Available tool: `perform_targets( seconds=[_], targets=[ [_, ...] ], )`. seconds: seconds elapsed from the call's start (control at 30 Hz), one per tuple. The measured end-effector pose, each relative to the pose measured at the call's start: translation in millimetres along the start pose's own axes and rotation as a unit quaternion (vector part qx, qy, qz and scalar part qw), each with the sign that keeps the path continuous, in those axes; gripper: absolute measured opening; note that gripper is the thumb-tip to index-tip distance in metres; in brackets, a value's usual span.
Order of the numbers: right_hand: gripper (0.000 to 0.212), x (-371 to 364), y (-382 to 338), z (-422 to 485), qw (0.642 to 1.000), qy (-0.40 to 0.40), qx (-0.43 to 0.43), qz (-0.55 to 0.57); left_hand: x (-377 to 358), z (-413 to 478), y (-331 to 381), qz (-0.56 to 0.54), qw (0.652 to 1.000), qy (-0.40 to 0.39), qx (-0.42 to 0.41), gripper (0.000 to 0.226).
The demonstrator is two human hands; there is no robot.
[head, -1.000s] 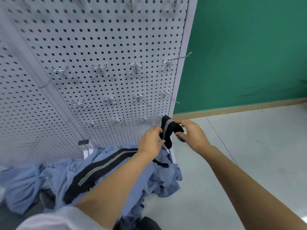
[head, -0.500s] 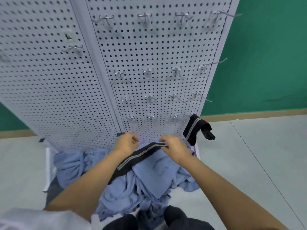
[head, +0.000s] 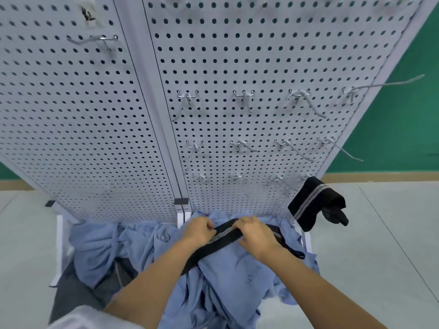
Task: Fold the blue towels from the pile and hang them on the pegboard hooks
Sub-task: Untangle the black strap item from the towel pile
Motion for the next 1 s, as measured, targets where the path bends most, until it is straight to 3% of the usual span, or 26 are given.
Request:
perform_targets(
  seconds=[0.07,0.13,0.17,0.23,0.33,0.43,0.53,0.6,0.67,0.77,0.87,1.0],
  targets=[
    [0.039,1,0,0,1.000,0.007,0.009,-0.009,-5,4,-3,0.014,1.000,-0.011,0.010,0.032],
    [0.035,6,1,0,1.000,0.018,0.005,0.000,-5,4,-6,0.002,0.999,-0.026,0.034,0.015],
    [0.034,8,2,-1,1.000,0.024,0.000,0.010,-6,4,-7,-0.030,0.998,-0.035,0.048,0.012],
    [0.033,14,2,-3,0.998,0.042,-0.014,0.043,-4,5,-9,-0.104,0.990,-0.046,0.081,0.033],
    [0.033,31,6,-11,0.983,0.095,-0.059,0.142,7,-12,-5,-0.218,0.964,-0.073,0.134,0.014],
    [0.031,59,10,-23,0.938,0.168,-0.124,0.277,27,-35,15,-0.299,0.934,-0.117,0.159,0.014],
    [0.026,98,7,-36,0.886,0.204,-0.160,0.385,57,-58,44,-0.357,0.917,-0.111,0.141,0.011],
    [0.021,127,2,-45,0.842,0.210,-0.173,0.465,79,-74,64,-0.375,0.915,-0.096,0.109,0.024],
    [0.018,154,-3,-54,0.799,0.210,-0.170,0.537,102,-90,84,-0.379,0.921,-0.057,0.072,0.030],
    [0.015,187,-12,-65,0.764,0.212,-0.155,0.589,135,-107,107,-0.387,0.921,0.033,0.008,0.016],
    [0.016,212,-18,-76,0.722,0.206,-0.159,0.641,155,-124,127,-0.401,0.913,0.056,-0.046,0.021],
    [0.020,229,-21,-89,0.669,0.197,-0.169,0.697,169,-147,144,-0.426,0.898,0.080,-0.072,0.011]
  ],
)
Point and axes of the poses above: each hand's wrist, its own z-axis towards the middle knuckle, its own x-axis out of the back of the hand, y = z × x, the point moved 6 cm from there along z, towards the middle knuckle, and after that the axes turned 15 degrees about y, right-handed, at the moved point
